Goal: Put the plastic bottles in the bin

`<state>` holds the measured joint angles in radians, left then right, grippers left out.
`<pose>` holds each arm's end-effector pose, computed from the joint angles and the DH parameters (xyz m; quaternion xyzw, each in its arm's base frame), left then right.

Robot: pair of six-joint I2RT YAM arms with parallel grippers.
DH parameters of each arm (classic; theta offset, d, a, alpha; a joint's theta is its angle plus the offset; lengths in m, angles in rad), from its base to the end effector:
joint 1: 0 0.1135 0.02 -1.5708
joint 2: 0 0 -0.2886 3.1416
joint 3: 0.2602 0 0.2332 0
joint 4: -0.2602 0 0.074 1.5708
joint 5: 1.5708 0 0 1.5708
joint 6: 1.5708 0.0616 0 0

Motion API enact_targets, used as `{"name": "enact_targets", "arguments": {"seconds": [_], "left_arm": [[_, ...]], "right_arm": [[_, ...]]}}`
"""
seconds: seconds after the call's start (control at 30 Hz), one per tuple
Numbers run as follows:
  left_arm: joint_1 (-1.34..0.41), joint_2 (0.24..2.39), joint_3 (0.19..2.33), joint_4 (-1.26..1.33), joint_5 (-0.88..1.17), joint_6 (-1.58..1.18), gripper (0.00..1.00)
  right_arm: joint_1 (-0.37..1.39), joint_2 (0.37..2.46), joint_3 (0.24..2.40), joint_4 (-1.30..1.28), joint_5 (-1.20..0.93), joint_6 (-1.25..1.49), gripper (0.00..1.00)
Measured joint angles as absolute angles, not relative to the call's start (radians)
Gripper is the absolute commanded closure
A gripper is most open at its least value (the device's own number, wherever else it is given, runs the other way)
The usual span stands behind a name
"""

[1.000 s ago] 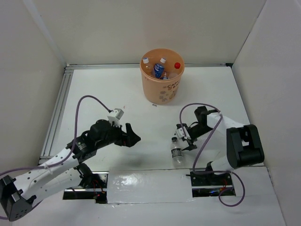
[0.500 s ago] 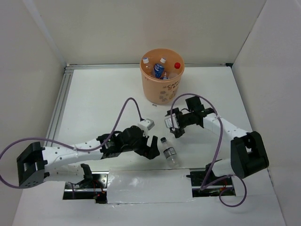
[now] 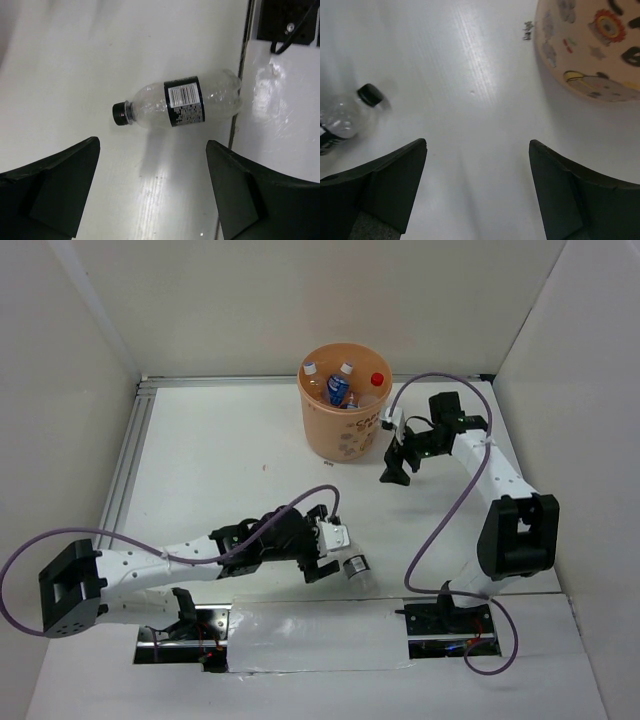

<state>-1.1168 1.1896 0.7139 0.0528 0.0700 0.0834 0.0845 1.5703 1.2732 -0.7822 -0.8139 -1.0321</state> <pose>0.1119 -0.2391 0.2759 0.4896 0.6819 -0.2936 0.4573 0.3029 0.0706 0.2910 -0.5535 0.7045 0.2397 0.3740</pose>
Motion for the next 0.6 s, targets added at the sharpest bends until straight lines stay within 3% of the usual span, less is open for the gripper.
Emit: {"name": "enact_targets", "arguments": {"seconds": [0.37,0.6], "left_arm": [[-1.103,1.291,0.695,0.086,0.189,0.550,0.00],[-1.104,1.477,0.719,0.189,0.213,0.748,0.00]], "right_arm": [[0.084,1.443,1.203,-0.870,-0.829,-0.947,0.09],[0.069,1.405,1.185,-0.871,-0.835,-0.920,0.09]]}}
